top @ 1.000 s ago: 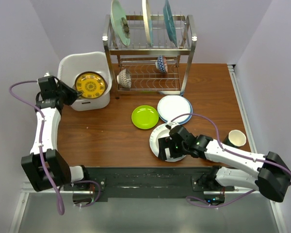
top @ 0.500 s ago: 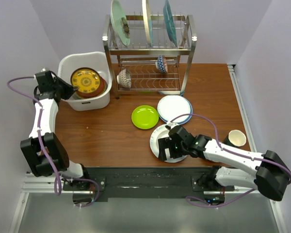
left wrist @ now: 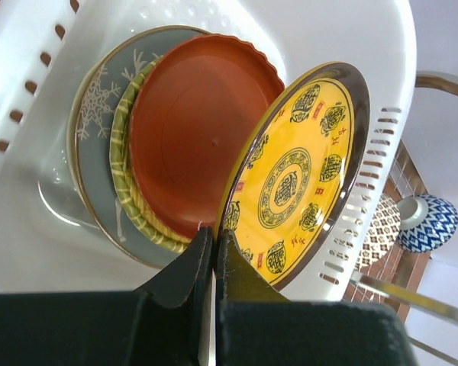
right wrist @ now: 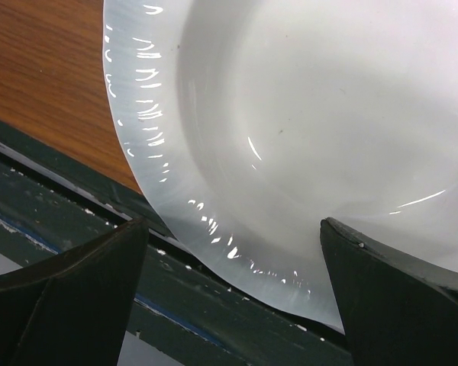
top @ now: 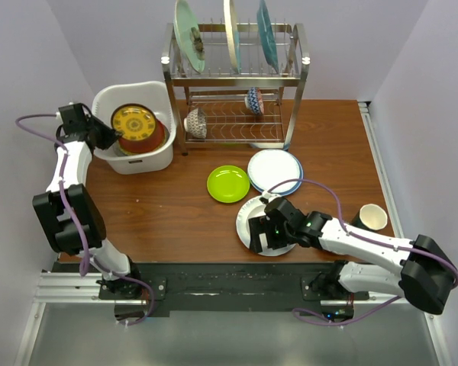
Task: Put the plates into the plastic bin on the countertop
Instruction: Place the plate in the plastic bin, then pick up the plate at the center of the board, then place the plate in the plastic bin.
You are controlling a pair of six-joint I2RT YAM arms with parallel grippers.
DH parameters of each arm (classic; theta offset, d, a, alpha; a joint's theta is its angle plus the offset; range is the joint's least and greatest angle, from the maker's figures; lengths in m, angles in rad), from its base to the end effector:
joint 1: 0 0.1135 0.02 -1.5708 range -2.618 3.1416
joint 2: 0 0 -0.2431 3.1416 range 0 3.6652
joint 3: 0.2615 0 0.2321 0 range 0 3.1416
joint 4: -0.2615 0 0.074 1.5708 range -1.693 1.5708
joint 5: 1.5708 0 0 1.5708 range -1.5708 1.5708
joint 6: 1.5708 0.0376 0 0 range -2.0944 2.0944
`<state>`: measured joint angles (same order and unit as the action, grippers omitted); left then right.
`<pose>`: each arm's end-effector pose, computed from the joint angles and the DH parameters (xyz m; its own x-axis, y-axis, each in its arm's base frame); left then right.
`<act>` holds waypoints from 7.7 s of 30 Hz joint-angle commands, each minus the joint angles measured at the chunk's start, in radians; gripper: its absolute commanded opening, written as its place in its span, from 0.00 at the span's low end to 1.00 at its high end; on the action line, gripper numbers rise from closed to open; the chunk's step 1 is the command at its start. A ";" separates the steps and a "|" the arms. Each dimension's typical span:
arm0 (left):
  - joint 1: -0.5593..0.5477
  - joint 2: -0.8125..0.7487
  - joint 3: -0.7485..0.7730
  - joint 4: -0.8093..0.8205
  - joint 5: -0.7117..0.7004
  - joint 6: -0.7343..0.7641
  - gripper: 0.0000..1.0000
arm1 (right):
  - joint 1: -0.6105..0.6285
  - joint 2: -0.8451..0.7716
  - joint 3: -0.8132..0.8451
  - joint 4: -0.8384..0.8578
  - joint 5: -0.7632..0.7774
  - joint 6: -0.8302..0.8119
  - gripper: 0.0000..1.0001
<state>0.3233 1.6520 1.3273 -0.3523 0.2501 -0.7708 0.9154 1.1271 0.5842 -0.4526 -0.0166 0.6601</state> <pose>0.3419 0.1047 0.2720 -0.3391 -0.8255 -0.4511 -0.5034 0.5643 -0.6543 0.1210 0.1584 0.1750 -0.8934 -0.1562 -0.4213 -0.3169 0.8836 0.3446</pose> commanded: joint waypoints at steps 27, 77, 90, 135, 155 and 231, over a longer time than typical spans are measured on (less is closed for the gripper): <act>0.008 0.224 0.122 0.049 0.064 0.021 0.14 | 0.000 0.030 0.003 -0.024 0.014 -0.013 0.99; -0.457 -0.616 -0.457 0.110 0.048 0.074 1.00 | 0.000 -0.024 -0.041 0.006 -0.028 0.015 0.99; -0.711 -0.568 -0.620 0.262 -0.057 -0.079 0.97 | 0.000 -0.029 -0.053 0.008 -0.032 0.019 0.99; -0.883 -0.049 -0.675 0.576 -0.227 -0.397 0.39 | 0.002 -0.030 -0.066 0.005 -0.017 0.013 0.99; -0.882 0.040 -0.613 0.541 -0.238 -0.404 0.03 | 0.000 -0.027 -0.060 -0.003 -0.014 0.009 0.99; -0.354 -0.517 -0.283 -0.017 -0.201 -0.041 0.00 | 0.000 -0.041 -0.057 -0.011 -0.025 0.016 0.99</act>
<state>-0.0879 1.1515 0.9745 -0.3916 -0.0334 -0.8593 0.9150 1.1030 0.5358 -0.4103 -0.0204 0.6621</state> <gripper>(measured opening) 0.044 0.986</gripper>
